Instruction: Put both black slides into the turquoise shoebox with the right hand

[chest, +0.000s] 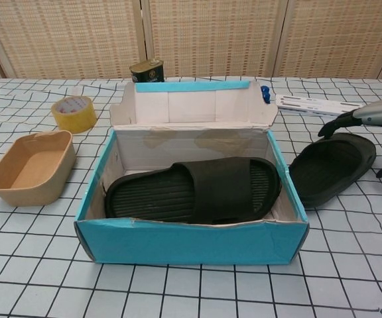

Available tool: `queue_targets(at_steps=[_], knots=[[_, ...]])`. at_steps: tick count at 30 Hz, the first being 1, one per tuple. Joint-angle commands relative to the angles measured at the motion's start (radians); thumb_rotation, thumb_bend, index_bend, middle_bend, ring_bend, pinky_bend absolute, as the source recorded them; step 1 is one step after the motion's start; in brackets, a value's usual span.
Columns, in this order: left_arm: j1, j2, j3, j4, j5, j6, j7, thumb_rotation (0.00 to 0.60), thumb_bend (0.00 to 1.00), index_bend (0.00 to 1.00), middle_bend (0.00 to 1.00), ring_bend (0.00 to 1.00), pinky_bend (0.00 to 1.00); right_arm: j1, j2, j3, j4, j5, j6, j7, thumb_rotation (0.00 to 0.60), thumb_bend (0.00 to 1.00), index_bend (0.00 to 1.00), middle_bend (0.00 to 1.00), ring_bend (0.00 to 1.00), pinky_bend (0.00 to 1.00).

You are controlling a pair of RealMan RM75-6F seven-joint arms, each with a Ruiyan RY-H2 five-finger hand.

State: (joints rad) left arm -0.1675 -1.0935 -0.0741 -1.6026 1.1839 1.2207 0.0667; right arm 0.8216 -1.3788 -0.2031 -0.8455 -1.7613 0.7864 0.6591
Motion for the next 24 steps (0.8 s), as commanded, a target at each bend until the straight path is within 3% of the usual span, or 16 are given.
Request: queue_targets(at_steps=[1,13,24], knots=[[0.001,0.000,0.001,-0.001,0.001,0.000,0.000,0.600,0.36,0.13,0.04,0.09,0.31,0.001,-0.012,0.002,0.014,0.006,0.006,-0.001,0.600,0.04,0.11,0.12,0.00,0.02],[0.000,0.006,0.000,-0.005,0.000,-0.002,-0.007,0.600,0.36,0.13,0.04,0.09,0.31,0.011,-0.034,0.008,0.019,0.009,0.037,-0.044,0.600,0.04,0.12,0.12,0.00,0.02],[0.001,0.011,0.001,-0.007,0.007,-0.002,-0.019,0.600,0.36,0.13,0.04,0.09,0.31,0.010,-0.053,0.011,0.020,0.041,-0.007,-0.111,0.600,0.04,0.15,0.12,0.00,0.00]])
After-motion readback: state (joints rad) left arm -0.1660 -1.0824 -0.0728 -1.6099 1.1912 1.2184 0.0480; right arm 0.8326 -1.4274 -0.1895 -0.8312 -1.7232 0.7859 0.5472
